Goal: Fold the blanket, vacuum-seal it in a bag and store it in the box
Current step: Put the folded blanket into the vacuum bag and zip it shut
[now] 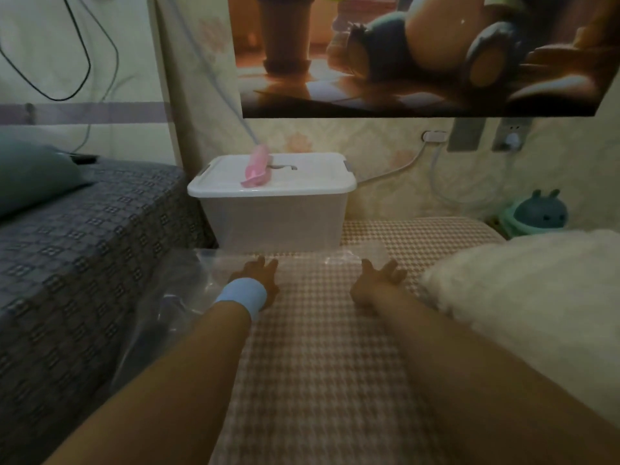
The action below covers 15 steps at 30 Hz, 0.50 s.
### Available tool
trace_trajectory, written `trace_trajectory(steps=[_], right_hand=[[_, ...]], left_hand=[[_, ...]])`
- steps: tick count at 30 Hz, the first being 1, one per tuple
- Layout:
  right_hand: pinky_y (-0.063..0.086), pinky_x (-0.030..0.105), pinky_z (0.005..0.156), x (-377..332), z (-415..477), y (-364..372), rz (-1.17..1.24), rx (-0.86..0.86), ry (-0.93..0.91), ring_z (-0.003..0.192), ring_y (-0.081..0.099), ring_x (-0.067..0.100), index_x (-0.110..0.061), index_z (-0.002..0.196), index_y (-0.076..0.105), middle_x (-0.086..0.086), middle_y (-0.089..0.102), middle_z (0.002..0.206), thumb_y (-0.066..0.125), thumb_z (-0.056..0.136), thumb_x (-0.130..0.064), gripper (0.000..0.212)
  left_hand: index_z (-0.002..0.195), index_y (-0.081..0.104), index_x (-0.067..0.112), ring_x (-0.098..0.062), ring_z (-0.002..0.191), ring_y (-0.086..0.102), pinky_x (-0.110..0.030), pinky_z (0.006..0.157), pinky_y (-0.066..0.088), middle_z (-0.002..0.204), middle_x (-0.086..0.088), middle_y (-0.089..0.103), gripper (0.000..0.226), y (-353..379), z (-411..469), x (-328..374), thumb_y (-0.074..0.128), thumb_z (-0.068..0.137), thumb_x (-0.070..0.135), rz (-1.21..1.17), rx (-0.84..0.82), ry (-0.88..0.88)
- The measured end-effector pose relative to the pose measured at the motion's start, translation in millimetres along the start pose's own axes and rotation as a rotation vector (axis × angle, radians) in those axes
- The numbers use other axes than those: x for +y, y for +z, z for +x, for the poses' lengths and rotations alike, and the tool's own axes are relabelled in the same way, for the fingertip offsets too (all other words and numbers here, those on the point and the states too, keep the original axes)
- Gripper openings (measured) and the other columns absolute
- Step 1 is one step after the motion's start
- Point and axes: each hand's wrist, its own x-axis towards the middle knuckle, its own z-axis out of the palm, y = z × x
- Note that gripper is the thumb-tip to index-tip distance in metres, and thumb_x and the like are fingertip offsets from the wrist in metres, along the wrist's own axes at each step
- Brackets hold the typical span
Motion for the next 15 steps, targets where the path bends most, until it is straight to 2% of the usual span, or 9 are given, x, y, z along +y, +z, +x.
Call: trace_trajectory(steps=[1, 3, 5, 7, 10, 15], right_hand=[[0.018, 0.066, 0.116, 1, 7, 5, 0.019, -0.014, 0.074, 0.148, -0.001, 0.047, -0.042, 0.156, -0.003, 0.020, -0.017, 0.162, 0.043, 0.095, -0.045, 0.076], [0.029, 0.056, 0.112, 2, 13, 12, 0.033, 0.017, 0.116, 0.142, 0.023, 0.043, -0.044, 0.155, 0.007, 0.021, 0.008, 0.162, 0.042, 0.089, -0.057, 0.076], [0.038, 0.046, 0.106, 1, 11, 9, 0.007, 0.122, 0.029, 0.134, 0.039, 0.037, -0.035, 0.151, 0.032, 0.015, 0.035, 0.153, 0.050, 0.092, -0.045, 0.062], [0.042, 0.040, 0.103, -2, 12, 1, 0.049, 0.209, -0.058, 0.128, 0.051, 0.031, -0.026, 0.139, 0.053, 0.008, 0.052, 0.142, 0.052, 0.095, -0.029, 0.044], [0.046, 0.037, 0.096, -16, -4, -15, 0.157, 0.376, -0.152, 0.118, 0.058, 0.029, -0.027, 0.133, 0.057, 0.006, 0.059, 0.131, 0.053, 0.093, -0.017, 0.041], [0.045, 0.041, 0.095, -24, -37, -54, 0.207, 0.650, -0.319, 0.119, 0.053, 0.029, -0.024, 0.137, 0.048, 0.007, 0.052, 0.132, 0.061, 0.085, -0.015, 0.054]], left_hand=[[0.154, -0.002, 0.028, -0.032, 0.145, 0.017, -0.050, 0.112, 0.029, 0.161, -0.004, 0.000, 0.073, 7, 6, -2, 0.045, 0.098, 0.035, 0.003, -0.054, -0.014], [0.153, -0.006, 0.030, -0.033, 0.143, 0.022, -0.048, 0.111, 0.031, 0.160, -0.008, 0.010, 0.079, 16, 12, -5, 0.048, 0.097, 0.038, 0.026, -0.113, -0.042], [0.153, 0.005, 0.034, -0.032, 0.139, 0.031, -0.045, 0.108, 0.035, 0.155, -0.009, 0.026, 0.073, 14, 11, -6, 0.051, 0.095, 0.032, 0.064, -0.062, -0.031], [0.146, 0.026, 0.037, -0.029, 0.126, 0.047, -0.040, 0.101, 0.044, 0.144, -0.006, 0.044, 0.063, 3, 6, -9, 0.052, 0.091, 0.021, 0.048, 0.044, -0.035], [0.135, 0.041, 0.032, -0.027, 0.114, 0.055, -0.038, 0.092, 0.049, 0.132, -0.005, 0.053, 0.055, -19, -6, -13, 0.054, 0.084, 0.014, -0.026, 0.204, -0.053], [0.128, 0.043, 0.024, -0.027, 0.118, 0.050, -0.040, 0.090, 0.047, 0.130, -0.006, 0.051, 0.046, -62, -31, -18, 0.060, 0.085, 0.024, -0.069, 0.439, -0.072]])
